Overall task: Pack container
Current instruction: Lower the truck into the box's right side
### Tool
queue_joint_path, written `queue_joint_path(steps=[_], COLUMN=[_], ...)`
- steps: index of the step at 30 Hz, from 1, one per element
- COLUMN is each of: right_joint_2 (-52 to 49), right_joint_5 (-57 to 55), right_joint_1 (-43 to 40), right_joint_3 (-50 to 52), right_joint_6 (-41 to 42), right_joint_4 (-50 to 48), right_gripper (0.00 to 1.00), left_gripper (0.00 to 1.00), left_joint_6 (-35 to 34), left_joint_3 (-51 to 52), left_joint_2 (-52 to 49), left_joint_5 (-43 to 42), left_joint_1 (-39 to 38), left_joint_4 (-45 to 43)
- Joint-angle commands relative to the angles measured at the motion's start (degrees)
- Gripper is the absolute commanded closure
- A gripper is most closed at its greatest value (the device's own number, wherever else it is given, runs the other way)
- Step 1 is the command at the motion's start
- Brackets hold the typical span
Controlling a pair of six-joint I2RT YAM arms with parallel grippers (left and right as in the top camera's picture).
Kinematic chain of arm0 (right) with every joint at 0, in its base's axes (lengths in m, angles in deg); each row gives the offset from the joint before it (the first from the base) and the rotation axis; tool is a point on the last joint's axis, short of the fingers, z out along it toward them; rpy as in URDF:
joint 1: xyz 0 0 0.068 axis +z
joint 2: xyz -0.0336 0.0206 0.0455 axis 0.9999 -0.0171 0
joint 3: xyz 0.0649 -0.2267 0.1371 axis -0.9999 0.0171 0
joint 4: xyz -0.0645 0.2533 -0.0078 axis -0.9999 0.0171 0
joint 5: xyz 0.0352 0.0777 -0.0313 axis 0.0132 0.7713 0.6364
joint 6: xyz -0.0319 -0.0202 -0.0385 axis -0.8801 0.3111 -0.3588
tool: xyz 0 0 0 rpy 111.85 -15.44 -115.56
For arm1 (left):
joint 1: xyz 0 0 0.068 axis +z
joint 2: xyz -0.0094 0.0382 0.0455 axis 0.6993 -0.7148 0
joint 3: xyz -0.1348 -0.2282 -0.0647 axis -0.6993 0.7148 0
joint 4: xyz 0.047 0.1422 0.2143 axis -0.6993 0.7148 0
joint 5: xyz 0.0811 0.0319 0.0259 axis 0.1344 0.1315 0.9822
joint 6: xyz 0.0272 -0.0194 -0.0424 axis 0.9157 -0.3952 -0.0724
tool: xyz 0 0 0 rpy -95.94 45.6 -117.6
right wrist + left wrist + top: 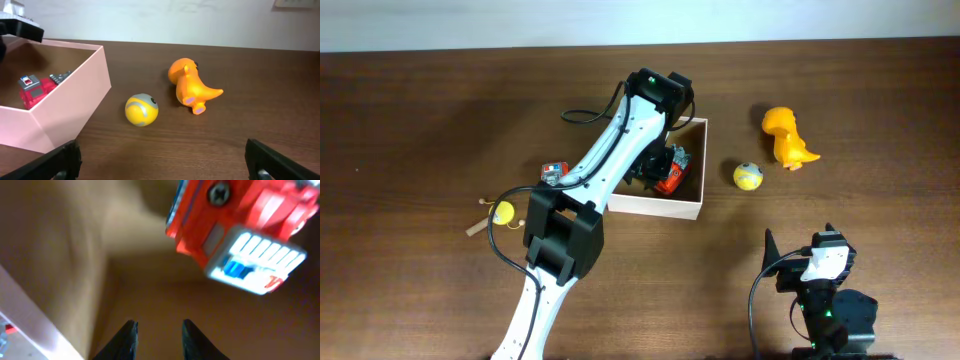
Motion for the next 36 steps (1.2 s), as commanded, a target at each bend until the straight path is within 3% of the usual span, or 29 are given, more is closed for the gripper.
queue_joint_path(steps=[1,23,36], right_joint_2=[0.6,0.6,0.6], right_joint_5=[0.7,0.7,0.7], right_joint_1=[0.3,0.3,0.3], right_joint_3=[0.4,0.4,0.4], right_joint_6=[-0.4,-0.4,-0.4], right_joint_4=[0.0,0.0,0.0], right_gripper=[0.01,0.01,0.01], left_gripper=[0.68,0.68,0.68], left_joint_6=[0.5,0.5,3.8], left_joint_3=[0.2,0.2,0.2], left_joint_2=[0.9,0.9,0.9], left_joint_5=[-0.7,-1.6,3.3], left_joint_1=[-0.2,-6.6,-6.4], left_joint_4=[-1.2,-7.4,-8.3])
